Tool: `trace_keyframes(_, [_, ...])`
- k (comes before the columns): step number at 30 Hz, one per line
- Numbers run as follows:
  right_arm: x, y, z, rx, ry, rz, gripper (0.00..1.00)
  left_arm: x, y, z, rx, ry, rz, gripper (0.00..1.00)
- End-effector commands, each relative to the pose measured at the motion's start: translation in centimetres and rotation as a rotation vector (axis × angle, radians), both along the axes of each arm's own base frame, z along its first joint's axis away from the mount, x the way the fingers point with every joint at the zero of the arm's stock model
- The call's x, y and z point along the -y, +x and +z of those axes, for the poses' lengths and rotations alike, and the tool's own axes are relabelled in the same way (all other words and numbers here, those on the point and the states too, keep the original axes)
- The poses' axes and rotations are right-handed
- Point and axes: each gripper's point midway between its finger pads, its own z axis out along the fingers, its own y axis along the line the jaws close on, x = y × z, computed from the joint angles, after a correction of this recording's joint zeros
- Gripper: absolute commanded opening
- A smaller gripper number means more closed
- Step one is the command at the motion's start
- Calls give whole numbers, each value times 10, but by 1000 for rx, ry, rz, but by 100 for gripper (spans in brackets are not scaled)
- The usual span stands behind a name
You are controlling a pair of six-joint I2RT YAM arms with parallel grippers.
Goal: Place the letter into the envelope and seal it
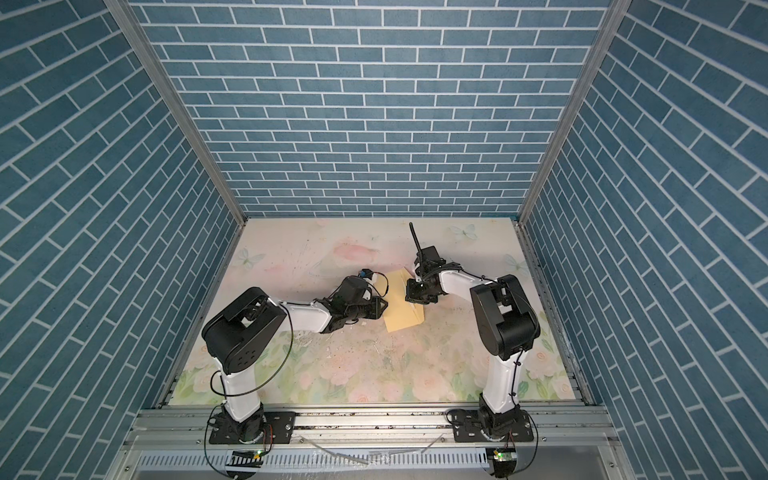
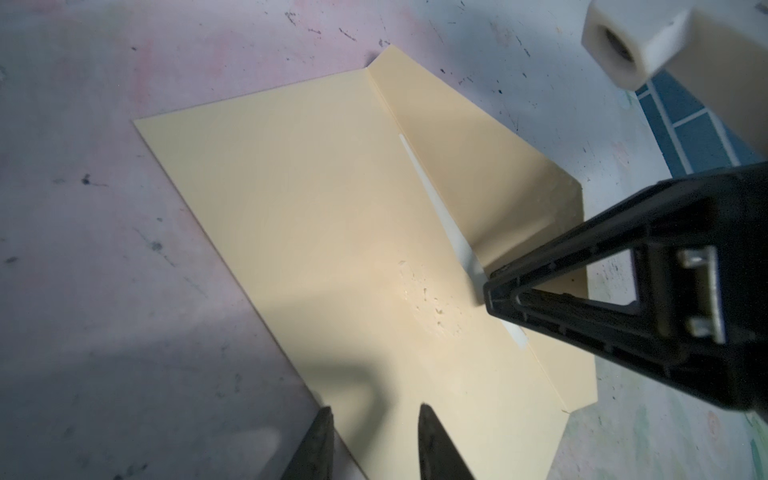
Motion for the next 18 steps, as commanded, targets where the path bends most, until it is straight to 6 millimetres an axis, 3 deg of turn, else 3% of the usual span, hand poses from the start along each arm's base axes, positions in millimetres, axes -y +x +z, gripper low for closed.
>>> trace_keyframes(1, [1, -13, -17, -56, -8, -8, 21, -3, -3, -15, -30, 11, 3, 35])
trace_keyframes(12, [-6, -12, -8, -49, 35, -3, 22, -2, -2, -14, -28, 4, 6, 35])
trace_keyframes(18, [14, -3, 14, 51, -65, -29, 31, -3, -2, -13, -23, 10, 8, 35])
